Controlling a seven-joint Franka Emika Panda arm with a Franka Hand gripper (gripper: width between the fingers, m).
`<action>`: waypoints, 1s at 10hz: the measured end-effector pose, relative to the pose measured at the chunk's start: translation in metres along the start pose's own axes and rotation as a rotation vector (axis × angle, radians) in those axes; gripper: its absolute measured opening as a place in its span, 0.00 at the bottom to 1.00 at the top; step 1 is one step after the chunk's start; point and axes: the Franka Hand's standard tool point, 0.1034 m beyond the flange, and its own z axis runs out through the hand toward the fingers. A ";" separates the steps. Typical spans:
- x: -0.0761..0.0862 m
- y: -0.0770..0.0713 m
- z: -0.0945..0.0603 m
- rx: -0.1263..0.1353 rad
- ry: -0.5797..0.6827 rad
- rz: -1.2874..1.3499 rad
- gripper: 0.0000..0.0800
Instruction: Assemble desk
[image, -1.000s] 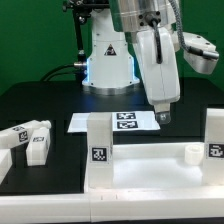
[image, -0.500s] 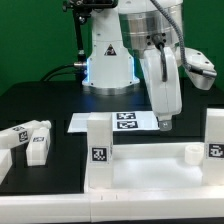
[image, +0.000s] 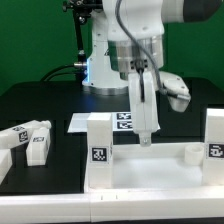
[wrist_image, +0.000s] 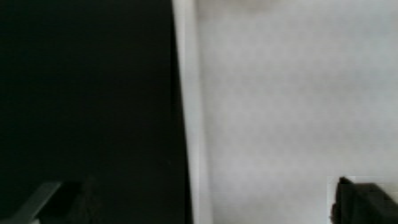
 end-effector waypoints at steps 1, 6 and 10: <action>0.001 0.003 0.010 -0.013 0.010 -0.004 0.81; -0.016 0.015 0.032 -0.058 0.028 0.004 0.68; -0.016 0.015 0.033 -0.058 0.028 0.004 0.09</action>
Offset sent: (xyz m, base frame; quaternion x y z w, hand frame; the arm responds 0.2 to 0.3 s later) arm -0.0107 0.0192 -0.0341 -0.0463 0.0295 0.0281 0.9981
